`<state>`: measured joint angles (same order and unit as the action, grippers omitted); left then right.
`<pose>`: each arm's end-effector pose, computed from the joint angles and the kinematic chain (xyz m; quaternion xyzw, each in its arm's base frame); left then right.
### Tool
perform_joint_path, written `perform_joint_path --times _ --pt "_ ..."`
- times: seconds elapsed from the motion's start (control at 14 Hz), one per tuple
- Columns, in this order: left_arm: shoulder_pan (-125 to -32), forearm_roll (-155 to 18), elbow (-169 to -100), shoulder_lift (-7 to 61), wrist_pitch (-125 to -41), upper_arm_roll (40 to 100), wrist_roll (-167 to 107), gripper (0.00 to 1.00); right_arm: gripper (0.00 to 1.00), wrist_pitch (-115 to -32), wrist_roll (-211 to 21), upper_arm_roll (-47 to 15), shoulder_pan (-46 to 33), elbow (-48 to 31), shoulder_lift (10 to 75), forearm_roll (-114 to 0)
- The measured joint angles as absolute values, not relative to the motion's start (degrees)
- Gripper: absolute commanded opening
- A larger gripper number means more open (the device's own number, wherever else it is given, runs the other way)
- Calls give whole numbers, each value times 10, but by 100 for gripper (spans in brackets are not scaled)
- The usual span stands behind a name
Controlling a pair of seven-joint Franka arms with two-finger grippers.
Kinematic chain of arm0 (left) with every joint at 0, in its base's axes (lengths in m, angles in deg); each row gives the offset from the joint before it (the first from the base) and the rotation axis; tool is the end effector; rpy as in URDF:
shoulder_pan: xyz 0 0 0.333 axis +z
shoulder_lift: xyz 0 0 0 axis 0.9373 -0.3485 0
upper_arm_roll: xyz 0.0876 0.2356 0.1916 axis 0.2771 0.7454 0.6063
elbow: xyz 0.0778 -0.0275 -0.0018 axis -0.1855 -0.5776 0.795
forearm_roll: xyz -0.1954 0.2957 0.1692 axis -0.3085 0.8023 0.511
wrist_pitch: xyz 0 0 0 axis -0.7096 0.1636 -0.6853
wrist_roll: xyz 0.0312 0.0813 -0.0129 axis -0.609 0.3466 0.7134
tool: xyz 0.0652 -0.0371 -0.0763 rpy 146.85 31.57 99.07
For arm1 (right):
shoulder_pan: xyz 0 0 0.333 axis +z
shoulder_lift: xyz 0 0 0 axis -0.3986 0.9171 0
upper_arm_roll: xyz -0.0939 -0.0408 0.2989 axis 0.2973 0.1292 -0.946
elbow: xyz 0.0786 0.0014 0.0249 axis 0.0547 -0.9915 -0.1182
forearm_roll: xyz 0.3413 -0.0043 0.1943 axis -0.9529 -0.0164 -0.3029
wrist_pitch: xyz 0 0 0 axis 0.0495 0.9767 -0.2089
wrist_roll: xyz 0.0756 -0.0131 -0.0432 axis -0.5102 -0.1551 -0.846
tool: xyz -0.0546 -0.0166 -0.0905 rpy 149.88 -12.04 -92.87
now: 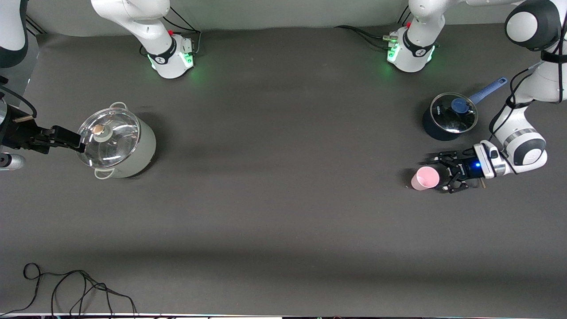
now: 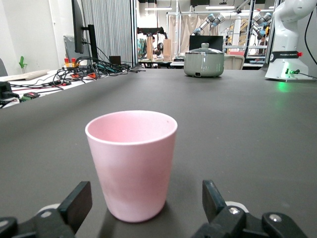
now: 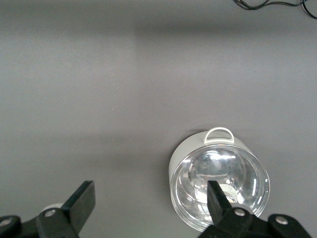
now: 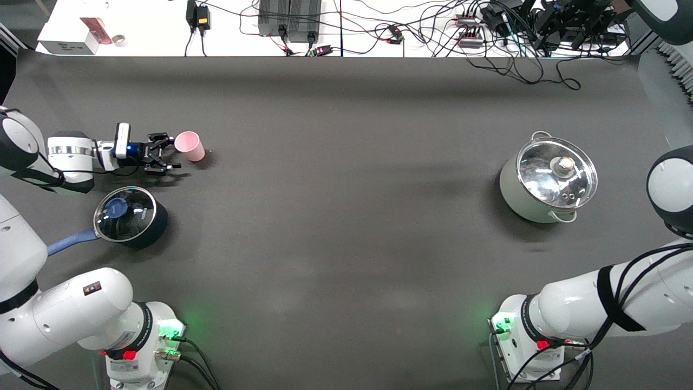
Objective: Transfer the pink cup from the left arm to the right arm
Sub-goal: 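Close the left gripper around the pink cup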
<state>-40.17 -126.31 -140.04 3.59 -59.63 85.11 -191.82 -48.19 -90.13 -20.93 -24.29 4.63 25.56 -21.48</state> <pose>0.5261 0.1530 0.0691 0.5776 -0.5083 0.4828 0.4182 0.5895 -0.0095 0.5968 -0.9997 0.0098 0.0165 0.0145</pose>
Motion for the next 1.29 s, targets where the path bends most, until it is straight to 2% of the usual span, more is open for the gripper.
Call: perform_joint_path --times 0.5,0.57,0.64,0.72,0.79,0.86,1.29 --pt "-405 -1290 -1385 6 -597 818 -1918 99 100 -482 -901 -209 -243 46 256 -215" --pt "-406 -1294 -1381 0 -597 815 -1918 97 100 -482 -901 -209 -243 46 256 -215" --pt "-410 -1301 -1379 -6 -597 813 -1918 90 100 -482 -901 -209 -243 46 256 -215" --pt "-415 -1307 -1377 -10 -597 811 -1918 67 100 -482 -901 -209 -243 46 256 -215" --pt "-420 -1311 -1374 -12 -597 810 -1918 30 100 -482 -901 -209 -243 46 256 -215" --pt "-425 -1313 -1371 -13 -597 810 -1918 0 100 -482 -901 -209 -243 46 256 -215" --pt "-435 -1309 -1343 -14 -593 805 -1941 0 100 -482 -901 -209 -243 47 256 -215"
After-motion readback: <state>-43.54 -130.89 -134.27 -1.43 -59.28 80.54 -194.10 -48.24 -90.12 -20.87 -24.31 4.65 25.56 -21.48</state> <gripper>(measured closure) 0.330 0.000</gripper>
